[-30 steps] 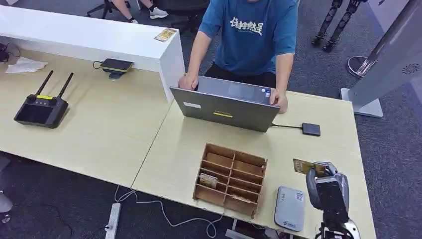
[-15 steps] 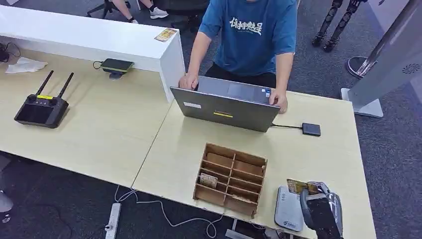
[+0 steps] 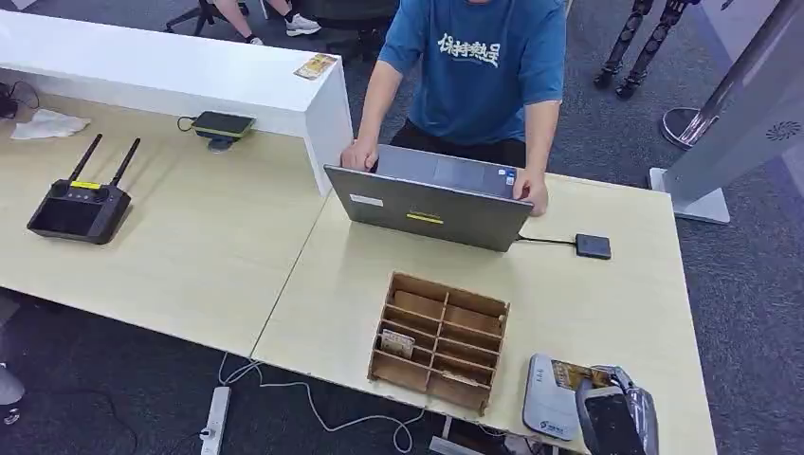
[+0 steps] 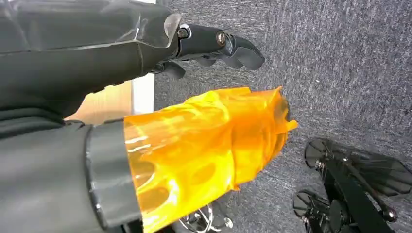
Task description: Pass the card to the sensor for recognition and then transmit it.
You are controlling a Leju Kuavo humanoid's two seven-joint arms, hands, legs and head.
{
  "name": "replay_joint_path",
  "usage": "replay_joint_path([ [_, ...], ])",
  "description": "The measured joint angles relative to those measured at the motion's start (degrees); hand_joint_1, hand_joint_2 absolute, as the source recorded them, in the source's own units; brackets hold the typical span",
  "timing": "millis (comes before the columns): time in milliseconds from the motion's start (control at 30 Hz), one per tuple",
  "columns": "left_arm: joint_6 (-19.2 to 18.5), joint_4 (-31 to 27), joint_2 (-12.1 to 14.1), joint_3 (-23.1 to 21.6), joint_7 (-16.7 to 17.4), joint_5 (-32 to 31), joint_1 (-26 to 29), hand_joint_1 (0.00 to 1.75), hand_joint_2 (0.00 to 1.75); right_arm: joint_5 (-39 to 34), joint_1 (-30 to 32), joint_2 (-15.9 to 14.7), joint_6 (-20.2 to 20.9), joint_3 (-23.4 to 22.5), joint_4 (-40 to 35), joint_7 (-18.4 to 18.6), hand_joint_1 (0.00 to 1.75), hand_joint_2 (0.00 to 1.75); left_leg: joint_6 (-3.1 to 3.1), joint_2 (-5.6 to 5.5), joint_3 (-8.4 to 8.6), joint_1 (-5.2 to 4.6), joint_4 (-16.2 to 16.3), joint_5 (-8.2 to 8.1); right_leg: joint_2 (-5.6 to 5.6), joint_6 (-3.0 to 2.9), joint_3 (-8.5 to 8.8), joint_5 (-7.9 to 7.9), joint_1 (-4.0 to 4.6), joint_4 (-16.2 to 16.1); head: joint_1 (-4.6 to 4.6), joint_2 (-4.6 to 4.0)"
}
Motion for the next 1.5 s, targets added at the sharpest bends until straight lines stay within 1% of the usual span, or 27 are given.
replay_joint_path([
  [367,-0.1,0.0,0.0,0.1,0.1,0.0,0.0,0.0,0.0,0.9,0.7,-1.3,0.5,0.4,-0.2,2.7,1.75,1.75,0.0,0.0,0.0,0.0,0.0,0.0,0.0,0.0,0.01,0.0,0.0,0.0,0.0,0.0],
  [700,-1.0,0.0,0.0,0.1,0.2,-0.4,0.0,0.0,0.0,0.8,0.4,-2.6,2.9,2.8,1.2,4.9,1.75,1.75,0.0,0.0,-0.01,0.0,0.0,0.0,0.0,0.0,0.01,0.0,0.0,0.0,0.0,0.0],
  [1067,-1.7,0.0,0.0,0.1,0.3,-1.0,0.0,0.0,0.0,1.0,-1.9,-3.8,4.8,5.5,3.2,6.7,1.75,1.75,0.0,0.02,0.01,0.0,0.0,0.0,0.0,0.0,0.02,0.0,0.0,0.0,-0.02,0.0],
  [1367,-2.0,0.0,0.0,0.1,0.8,-1.3,0.0,0.0,0.0,8.3,-5.4,-5.4,6.6,8.8,5.9,12.8,1.75,1.75,0.0,0.04,0.06,0.0,0.0,0.0,0.01,0.0,0.06,0.0,0.0,0.0,0.0,0.0],
  [1500,-2.0,0.0,0.0,0.1,0.9,-1.3,0.0,0.0,0.0,11.0,-7.1,-6.0,7.8,10.2,7.2,14.8,1.75,1.75,0.0,0.03,0.09,0.0,0.0,0.0,0.01,0.0,0.09,0.0,0.0,0.0,0.0,0.0],
])
